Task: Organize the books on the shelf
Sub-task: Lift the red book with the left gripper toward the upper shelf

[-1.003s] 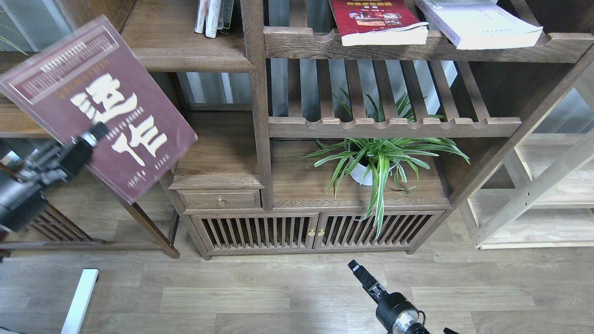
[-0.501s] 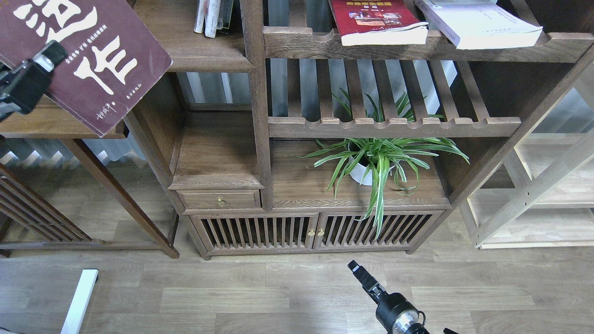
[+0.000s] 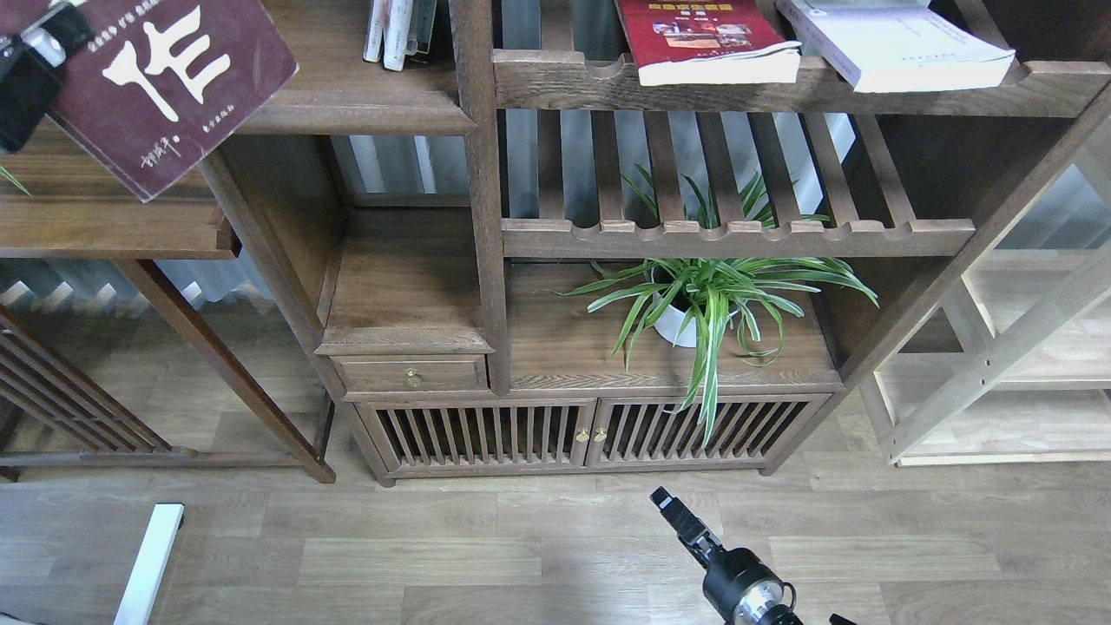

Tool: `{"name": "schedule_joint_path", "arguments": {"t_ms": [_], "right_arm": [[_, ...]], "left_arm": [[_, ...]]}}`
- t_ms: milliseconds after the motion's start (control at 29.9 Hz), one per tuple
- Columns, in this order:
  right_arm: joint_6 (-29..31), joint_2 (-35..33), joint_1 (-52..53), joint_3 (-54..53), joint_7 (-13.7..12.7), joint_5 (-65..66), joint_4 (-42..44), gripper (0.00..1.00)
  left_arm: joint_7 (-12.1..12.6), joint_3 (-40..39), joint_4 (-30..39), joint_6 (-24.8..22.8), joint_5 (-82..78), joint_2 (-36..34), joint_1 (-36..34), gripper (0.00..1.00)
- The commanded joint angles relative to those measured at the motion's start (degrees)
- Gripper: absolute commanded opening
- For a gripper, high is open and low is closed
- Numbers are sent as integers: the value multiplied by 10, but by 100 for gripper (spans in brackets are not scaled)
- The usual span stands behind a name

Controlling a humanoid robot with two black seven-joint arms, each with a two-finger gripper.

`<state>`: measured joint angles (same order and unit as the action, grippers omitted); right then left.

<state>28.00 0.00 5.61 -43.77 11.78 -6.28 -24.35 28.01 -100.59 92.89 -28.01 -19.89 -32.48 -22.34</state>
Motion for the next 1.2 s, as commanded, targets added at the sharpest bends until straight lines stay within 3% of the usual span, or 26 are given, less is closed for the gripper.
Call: {"name": "schedule_joint_path", "arguments": {"t_ms": [0, 201, 668, 1170], "right_arm": [[0, 0, -1, 0, 0, -1, -1, 99], [0, 0, -1, 0, 0, -1, -1, 99], [0, 0, -3, 0, 1, -3, -5, 99], [0, 0, -14, -1, 1, -5, -8, 99]], "left_arm": [[0, 7, -3, 0, -14, -2, -16, 3], [0, 20, -10, 23, -16, -2, -32, 3], [0, 51, -14, 127, -37, -3, -55, 3], [0, 235, -57, 314, -67, -10, -240, 4]]}}
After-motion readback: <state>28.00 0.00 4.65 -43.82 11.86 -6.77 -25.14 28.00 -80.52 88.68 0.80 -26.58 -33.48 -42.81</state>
